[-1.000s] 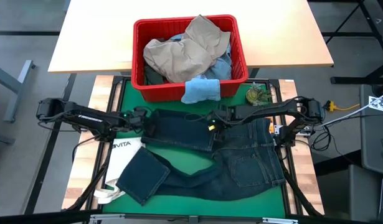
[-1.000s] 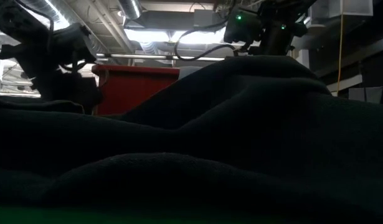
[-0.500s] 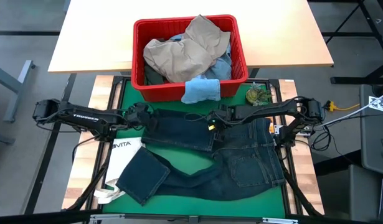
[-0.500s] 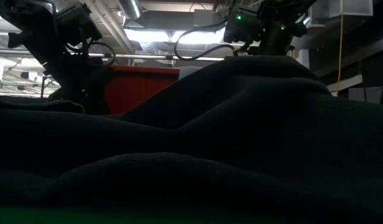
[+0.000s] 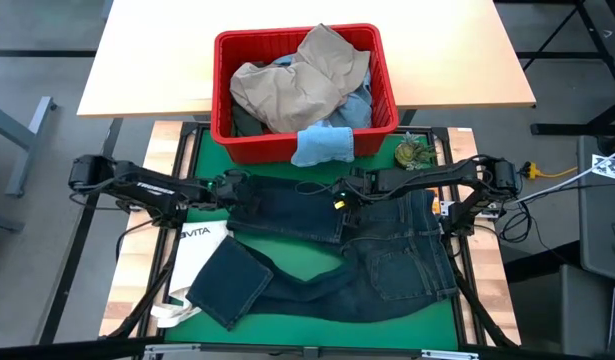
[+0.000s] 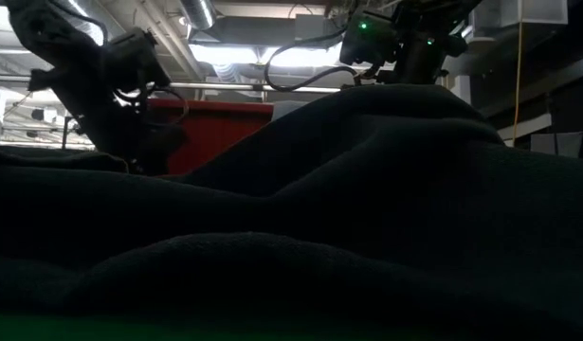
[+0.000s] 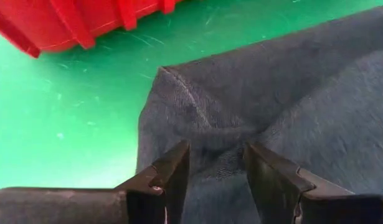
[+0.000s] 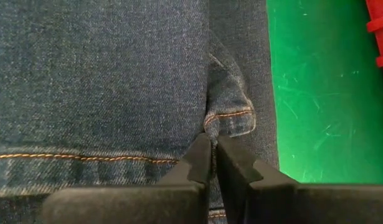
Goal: Fold Laundry from Bin
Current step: Fold the dark blue pants
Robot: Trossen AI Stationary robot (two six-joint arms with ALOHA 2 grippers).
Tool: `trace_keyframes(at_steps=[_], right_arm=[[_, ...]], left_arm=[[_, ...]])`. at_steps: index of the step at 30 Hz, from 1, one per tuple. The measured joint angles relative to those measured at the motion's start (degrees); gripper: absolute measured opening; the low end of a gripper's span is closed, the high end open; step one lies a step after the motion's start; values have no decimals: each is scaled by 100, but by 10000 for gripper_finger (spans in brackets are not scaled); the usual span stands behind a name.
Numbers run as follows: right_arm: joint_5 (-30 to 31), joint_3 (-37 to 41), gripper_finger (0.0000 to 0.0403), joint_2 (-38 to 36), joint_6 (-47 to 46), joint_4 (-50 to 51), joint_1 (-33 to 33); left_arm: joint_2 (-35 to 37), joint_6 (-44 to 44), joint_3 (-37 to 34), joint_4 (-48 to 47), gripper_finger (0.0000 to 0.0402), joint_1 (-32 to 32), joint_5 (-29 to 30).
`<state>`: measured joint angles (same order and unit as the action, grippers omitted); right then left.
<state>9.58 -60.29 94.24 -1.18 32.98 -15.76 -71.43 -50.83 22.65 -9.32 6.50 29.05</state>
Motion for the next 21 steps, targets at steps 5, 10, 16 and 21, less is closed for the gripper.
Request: trace_keyframes(at_steps=[5,10,16,21], right_arm=[[-2,0,21,0,1,1,1],[-3,0,21,1,1,-6,1],[-7,-2,21,2,3,153,5],[-9,-2,21,2,4,464,5]], left_arm=[[-451,30,3,353,148,441,-38],[-764,15,33,487,148,902,-42],[-797,-25,18,639,149,1215,-46],[-795,-269,11,642,149,1350,38]])
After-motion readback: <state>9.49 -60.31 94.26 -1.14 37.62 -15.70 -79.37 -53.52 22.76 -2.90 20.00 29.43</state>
